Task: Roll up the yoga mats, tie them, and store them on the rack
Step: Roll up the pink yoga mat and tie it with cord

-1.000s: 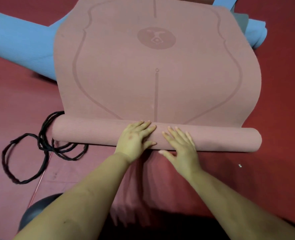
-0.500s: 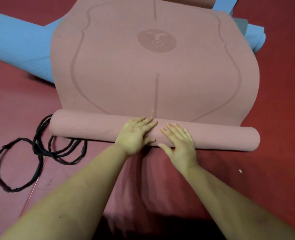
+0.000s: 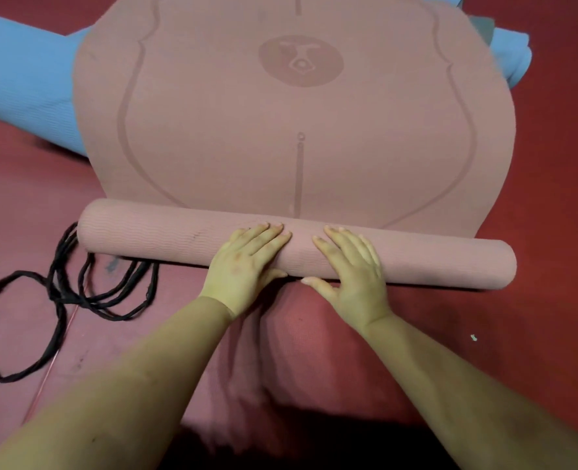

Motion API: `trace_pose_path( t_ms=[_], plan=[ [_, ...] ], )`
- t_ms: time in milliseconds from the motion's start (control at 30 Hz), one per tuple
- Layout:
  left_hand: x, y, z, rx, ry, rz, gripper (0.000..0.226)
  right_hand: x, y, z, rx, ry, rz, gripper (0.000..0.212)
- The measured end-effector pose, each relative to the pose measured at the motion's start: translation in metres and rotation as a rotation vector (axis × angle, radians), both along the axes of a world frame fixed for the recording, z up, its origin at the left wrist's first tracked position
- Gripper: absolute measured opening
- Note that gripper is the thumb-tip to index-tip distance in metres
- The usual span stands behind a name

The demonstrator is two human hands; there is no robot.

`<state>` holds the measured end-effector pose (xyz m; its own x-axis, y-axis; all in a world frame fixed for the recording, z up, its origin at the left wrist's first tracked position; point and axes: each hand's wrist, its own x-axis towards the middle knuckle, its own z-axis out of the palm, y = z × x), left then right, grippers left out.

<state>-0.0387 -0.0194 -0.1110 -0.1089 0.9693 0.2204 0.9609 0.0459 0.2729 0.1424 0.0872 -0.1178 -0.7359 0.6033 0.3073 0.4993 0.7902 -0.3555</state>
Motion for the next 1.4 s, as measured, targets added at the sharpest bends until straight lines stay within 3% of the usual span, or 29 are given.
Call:
trace_pose_path(
  t_ms=[233,433,800,1000,1200,1267,1400],
  plan=[
    [-0.023,0.034,0.023,-0.164,-0.106,-0.014,0.071,-0.012,0.035,0.015,-0.027,-0.135,0.052,0.065],
    [-0.021,0.039,0.025,-0.216,0.060,-0.020,0.090,-0.019,0.057,0.032,-0.207,-0.197,0.117,0.065],
    [0.009,0.000,0.062,-0.321,-0.019,0.031,0.078,0.008,0.000,0.053,-0.242,-0.168,0.082,0.063],
    [0.028,-0.053,0.064,-0.466,-0.112,0.008,0.078,0.029,-0.047,0.059,-0.288,-0.362,0.151,0.065],
    [0.026,-0.056,0.048,-0.485,-0.193,0.030,0.079,0.026,-0.048,0.049,-0.317,-0.399,0.155,0.066],
    [0.021,-0.053,0.043,-0.507,-0.223,0.039,0.080,0.025,-0.050,0.045,-0.283,-0.374,0.131,0.063],
    [0.005,-0.039,0.039,-0.534,-0.269,-0.027,0.082,0.031,-0.069,0.026,-0.095,-0.136,0.026,0.056]
  ],
)
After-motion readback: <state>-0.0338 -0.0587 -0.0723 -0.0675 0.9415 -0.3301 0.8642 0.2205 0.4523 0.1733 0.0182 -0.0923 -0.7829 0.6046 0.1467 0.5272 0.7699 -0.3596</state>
